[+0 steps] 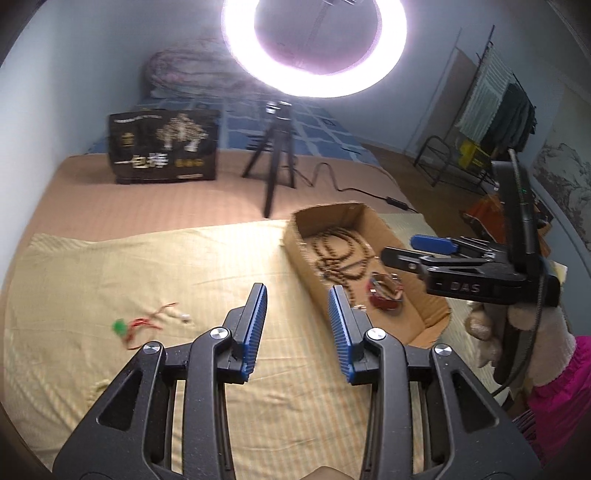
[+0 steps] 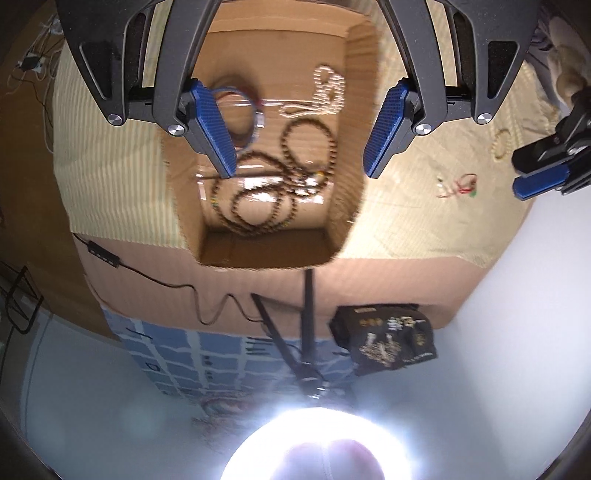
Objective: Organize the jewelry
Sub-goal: 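Open both grippers to drop the bangle and pearl necklace into the box, then move the left gripper to the cream bead bracelet while the right gripper approaches a pearl earring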
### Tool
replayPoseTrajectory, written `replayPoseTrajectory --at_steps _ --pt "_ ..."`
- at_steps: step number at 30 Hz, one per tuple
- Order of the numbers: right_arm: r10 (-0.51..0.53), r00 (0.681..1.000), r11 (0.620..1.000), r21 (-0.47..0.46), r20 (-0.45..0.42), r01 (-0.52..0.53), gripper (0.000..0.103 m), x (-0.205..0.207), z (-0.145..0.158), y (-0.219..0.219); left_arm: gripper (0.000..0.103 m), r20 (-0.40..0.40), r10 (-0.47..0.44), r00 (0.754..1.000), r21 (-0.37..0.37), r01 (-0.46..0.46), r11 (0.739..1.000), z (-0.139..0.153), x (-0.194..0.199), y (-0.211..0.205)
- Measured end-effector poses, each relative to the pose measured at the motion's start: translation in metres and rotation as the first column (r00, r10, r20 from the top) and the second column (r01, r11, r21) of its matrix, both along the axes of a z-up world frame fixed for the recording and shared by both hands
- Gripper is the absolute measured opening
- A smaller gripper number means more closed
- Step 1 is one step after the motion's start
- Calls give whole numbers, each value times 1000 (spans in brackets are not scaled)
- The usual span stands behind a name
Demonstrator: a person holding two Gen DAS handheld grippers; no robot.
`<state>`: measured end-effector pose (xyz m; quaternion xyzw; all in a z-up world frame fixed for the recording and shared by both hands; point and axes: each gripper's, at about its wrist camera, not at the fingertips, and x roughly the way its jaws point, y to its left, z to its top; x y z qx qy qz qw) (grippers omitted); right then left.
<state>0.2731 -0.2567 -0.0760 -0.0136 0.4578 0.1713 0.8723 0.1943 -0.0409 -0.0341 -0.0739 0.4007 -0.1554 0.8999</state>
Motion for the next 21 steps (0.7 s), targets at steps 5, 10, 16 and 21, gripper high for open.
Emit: replayPoseTrajectory --at_steps 5,10,16,21 --pt "45 999 999 3 10 -45 71 -7 6 27 34 -4 66 998 4 -66 998 0 -5 42" --pt "101 995 995 12 3 -101 71 -13 5 55 34 -18 137 990 9 -137 991 -3 -12 86" --pt "163 986 986 20 -21 -163 71 -24 -4 81 34 -59 199 978 7 -199 980 -18 -22 135" --pt "202 978 979 11 -50 -202 71 -32 -18 101 34 -116 233 966 1 -234 972 -36 -30 168"
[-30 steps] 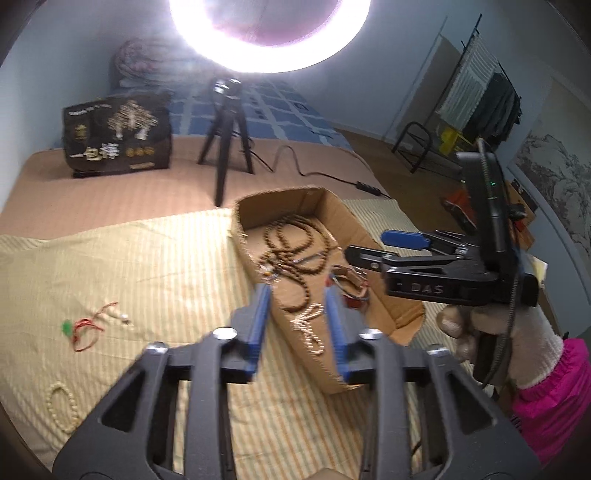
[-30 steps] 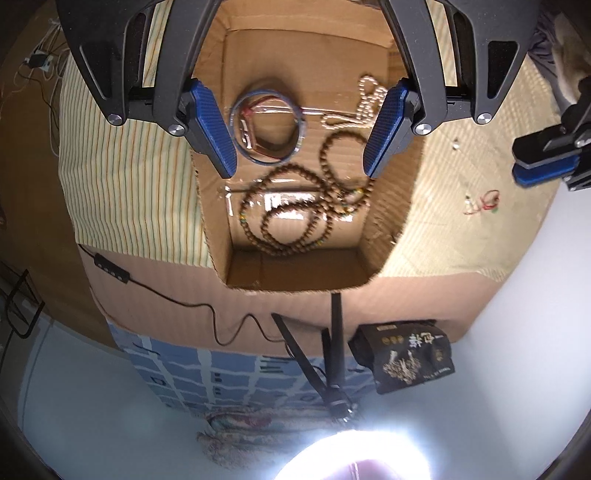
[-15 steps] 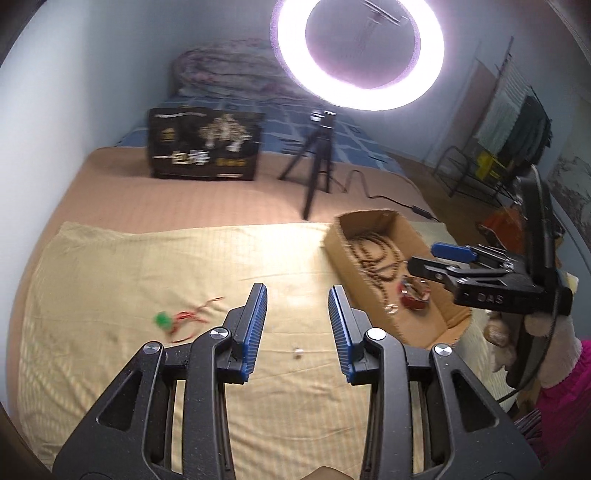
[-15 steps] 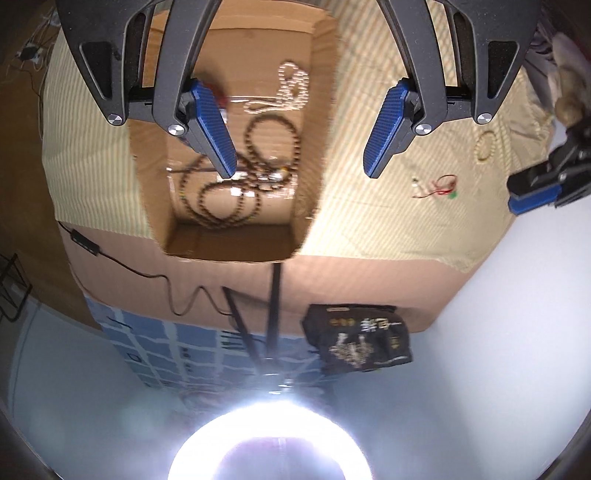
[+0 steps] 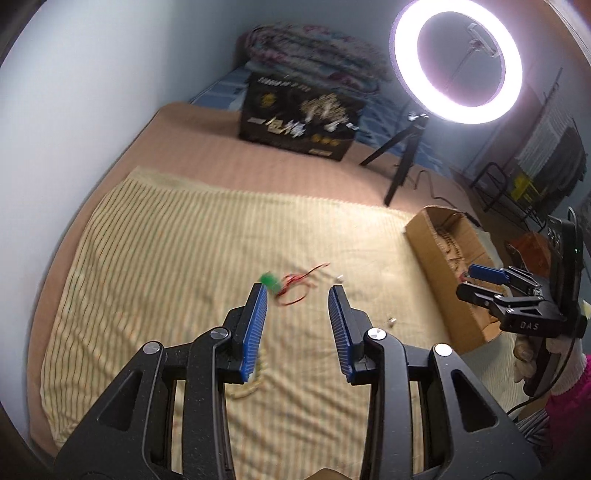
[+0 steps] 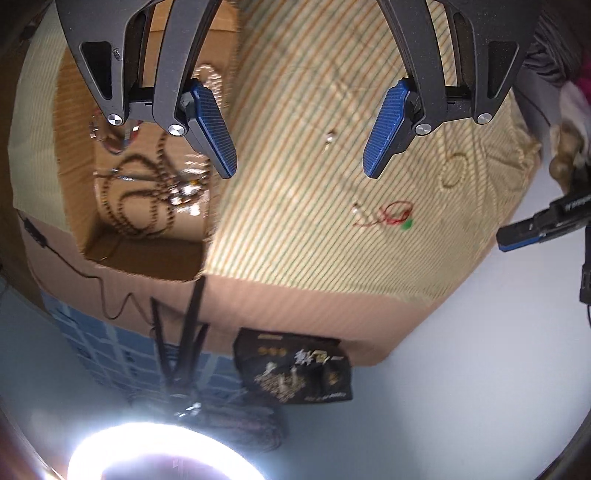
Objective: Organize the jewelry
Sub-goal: 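Move the left gripper to the cream bead bracelet while the right gripper approaches a pearl earring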
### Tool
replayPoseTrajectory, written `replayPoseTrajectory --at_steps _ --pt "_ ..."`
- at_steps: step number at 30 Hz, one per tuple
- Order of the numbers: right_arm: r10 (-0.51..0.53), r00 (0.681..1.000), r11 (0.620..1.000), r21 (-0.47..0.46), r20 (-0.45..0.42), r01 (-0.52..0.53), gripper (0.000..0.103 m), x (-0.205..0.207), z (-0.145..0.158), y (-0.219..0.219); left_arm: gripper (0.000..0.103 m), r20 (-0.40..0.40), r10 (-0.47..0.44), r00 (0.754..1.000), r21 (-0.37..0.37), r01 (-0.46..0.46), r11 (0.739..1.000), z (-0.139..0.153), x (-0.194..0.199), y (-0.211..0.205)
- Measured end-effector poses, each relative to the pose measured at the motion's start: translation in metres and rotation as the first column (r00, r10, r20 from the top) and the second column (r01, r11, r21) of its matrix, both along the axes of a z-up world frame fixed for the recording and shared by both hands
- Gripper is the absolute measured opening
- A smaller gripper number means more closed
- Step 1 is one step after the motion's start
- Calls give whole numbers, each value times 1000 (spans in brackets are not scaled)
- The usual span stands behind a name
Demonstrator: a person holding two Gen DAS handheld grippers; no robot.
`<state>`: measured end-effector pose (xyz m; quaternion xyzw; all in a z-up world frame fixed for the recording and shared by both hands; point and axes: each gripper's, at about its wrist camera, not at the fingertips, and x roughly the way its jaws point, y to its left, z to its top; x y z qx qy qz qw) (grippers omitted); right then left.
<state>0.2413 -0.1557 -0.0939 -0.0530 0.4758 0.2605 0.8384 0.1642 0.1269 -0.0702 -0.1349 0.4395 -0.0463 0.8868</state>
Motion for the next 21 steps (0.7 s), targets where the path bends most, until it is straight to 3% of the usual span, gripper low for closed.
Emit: replayPoseTrajectory --at_steps 10,21 --pt "70 996 996 -48 -61 -73 67 -11 -38 37 34 -128 36 991 4 -36 999 -49 -6 38" --pt "90 992 989 -112 -89 -100 60 -7 -69 58 34 -207 -24 978 59 37 998 -86 3 27"
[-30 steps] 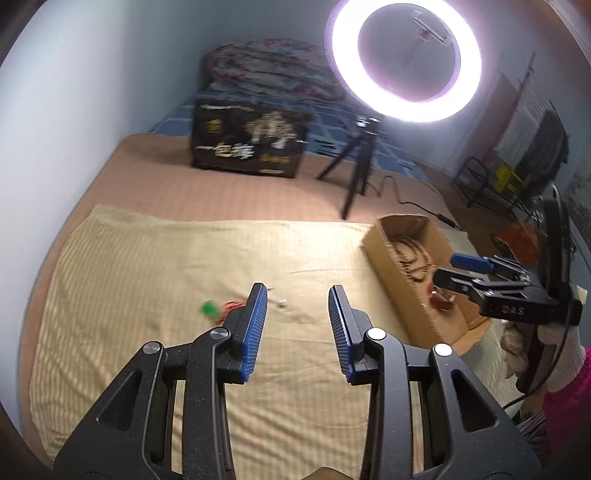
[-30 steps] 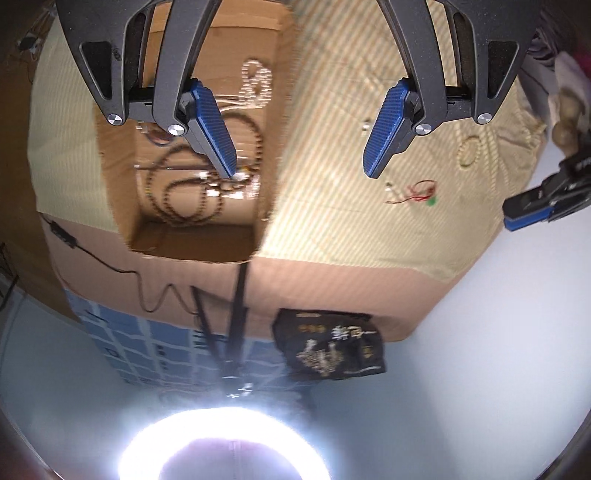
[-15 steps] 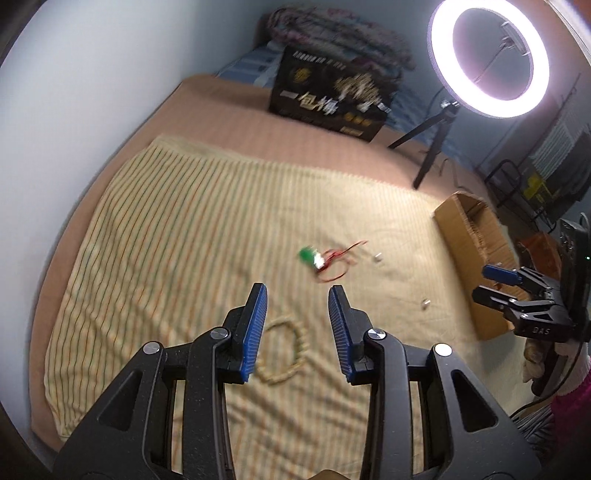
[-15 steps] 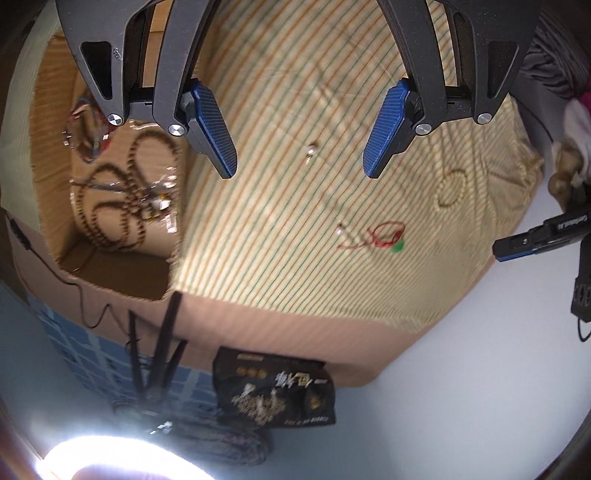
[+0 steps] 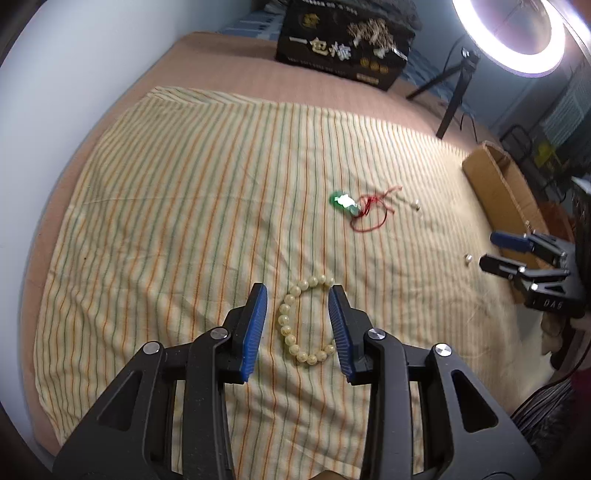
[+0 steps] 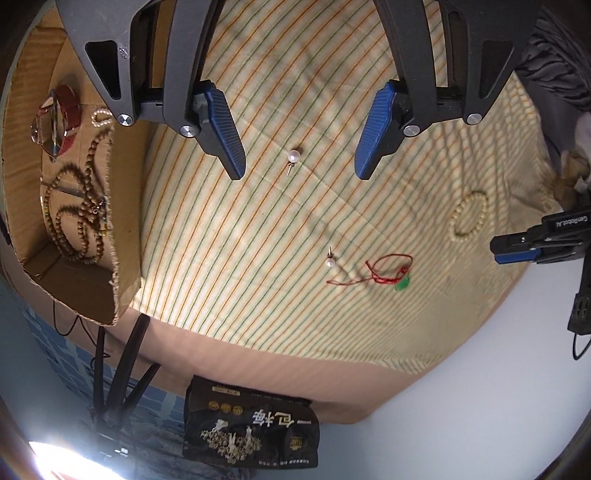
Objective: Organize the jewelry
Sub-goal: 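Move the left gripper to the cream bead bracelet while the right gripper approaches a pearl earring, then close the left gripper on the bracelet while the right gripper closes on the pearl earring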
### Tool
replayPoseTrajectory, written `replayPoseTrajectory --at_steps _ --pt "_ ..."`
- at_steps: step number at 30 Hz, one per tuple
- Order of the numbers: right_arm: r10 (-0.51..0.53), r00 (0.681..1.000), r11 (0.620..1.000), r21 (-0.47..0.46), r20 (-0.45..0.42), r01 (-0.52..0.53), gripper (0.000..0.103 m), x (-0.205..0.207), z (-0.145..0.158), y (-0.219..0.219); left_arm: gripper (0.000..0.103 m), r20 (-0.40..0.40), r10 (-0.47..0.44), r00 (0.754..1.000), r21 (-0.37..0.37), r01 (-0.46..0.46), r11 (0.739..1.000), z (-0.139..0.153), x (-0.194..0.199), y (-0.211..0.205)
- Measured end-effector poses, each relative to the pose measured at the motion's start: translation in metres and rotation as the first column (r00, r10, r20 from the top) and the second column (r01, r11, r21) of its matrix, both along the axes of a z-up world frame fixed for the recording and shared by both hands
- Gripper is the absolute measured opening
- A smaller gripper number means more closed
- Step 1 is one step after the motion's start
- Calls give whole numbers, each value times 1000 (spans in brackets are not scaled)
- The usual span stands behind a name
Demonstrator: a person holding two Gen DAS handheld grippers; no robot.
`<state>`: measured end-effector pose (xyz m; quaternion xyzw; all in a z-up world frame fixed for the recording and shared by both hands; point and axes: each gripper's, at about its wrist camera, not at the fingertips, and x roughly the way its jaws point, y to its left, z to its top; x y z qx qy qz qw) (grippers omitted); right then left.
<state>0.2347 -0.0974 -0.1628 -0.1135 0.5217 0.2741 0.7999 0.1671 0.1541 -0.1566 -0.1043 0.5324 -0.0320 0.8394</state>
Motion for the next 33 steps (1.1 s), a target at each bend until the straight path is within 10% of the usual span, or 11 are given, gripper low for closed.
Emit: replayPoseTrajectory --at_steps 19,33 --pt "52 999 996 -70 -3 -52 45 -3 -26 7 34 -44 -55 998 101 60 993 -30 6 -14" --pt "61 998 994 -90 7 -60 19 2 -33 12 8 -42 -48 998 127 53 991 -31 8 -8"
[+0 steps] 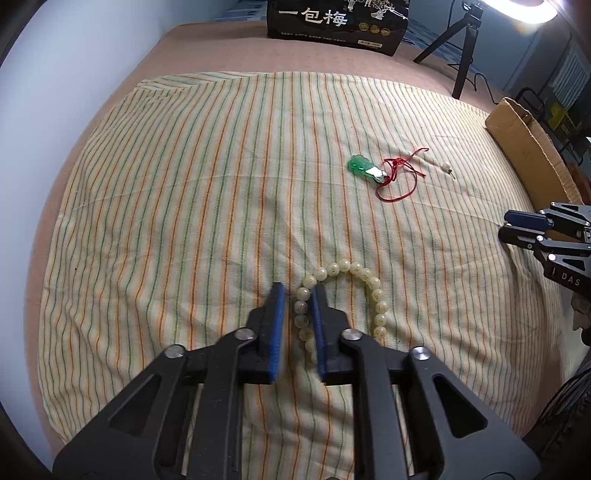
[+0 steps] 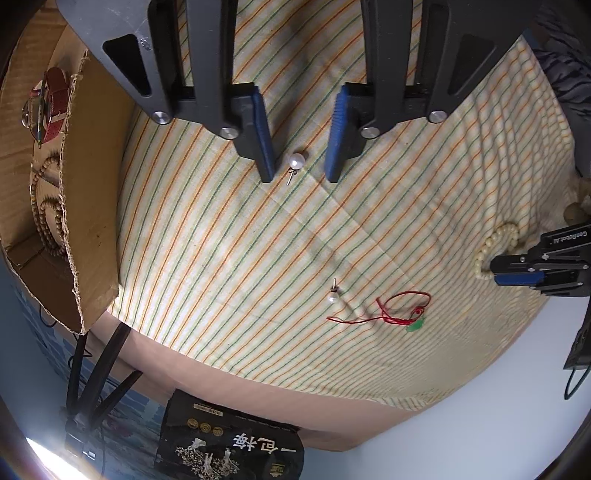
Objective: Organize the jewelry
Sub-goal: 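Close the left gripper on the bracelet while the right gripper closes on the pearl earring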
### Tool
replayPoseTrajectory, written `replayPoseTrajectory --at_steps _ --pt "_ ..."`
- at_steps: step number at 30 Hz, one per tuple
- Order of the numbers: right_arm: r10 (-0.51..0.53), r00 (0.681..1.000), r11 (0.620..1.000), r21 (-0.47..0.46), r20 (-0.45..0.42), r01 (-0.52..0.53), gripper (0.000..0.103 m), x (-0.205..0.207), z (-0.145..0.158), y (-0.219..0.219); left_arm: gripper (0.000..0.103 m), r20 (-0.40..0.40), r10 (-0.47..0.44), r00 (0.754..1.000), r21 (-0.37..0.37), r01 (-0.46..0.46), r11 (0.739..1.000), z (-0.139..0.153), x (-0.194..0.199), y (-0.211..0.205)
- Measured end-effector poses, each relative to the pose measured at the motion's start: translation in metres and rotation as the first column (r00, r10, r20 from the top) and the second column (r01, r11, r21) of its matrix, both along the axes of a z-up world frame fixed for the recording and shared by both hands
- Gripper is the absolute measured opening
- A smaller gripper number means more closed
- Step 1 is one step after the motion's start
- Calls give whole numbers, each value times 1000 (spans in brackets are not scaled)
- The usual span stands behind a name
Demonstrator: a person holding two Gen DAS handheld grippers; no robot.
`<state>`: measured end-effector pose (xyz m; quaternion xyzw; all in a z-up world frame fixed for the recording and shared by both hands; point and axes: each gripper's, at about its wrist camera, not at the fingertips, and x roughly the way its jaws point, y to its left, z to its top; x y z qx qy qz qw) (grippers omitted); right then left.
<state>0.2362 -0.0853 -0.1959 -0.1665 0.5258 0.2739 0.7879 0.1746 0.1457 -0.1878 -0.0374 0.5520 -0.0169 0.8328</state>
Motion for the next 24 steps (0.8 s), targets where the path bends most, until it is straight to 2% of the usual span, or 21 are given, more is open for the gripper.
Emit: replayPoseTrajectory --at_steps 3,5,12,24 --pt "7 1000 1000 -6 1 -7 9 1 -1 1 6 3 1 1000 0 -1 1000 1 0 -1" --pt "15 1000 1000 -9 4 -15 7 0 -1 3 6 4 0 1000 -6 0 1000 2 0 -2" --pt "8 1000 1000 12 7 -8 7 -3 6 -3 6 39 13 999 -52 -11 999 20 -3 -5" --pt "-14 1000 995 103 27 11 7 -15 41 -21 5 128 5 992 -104 8 995 60 -13 -20"
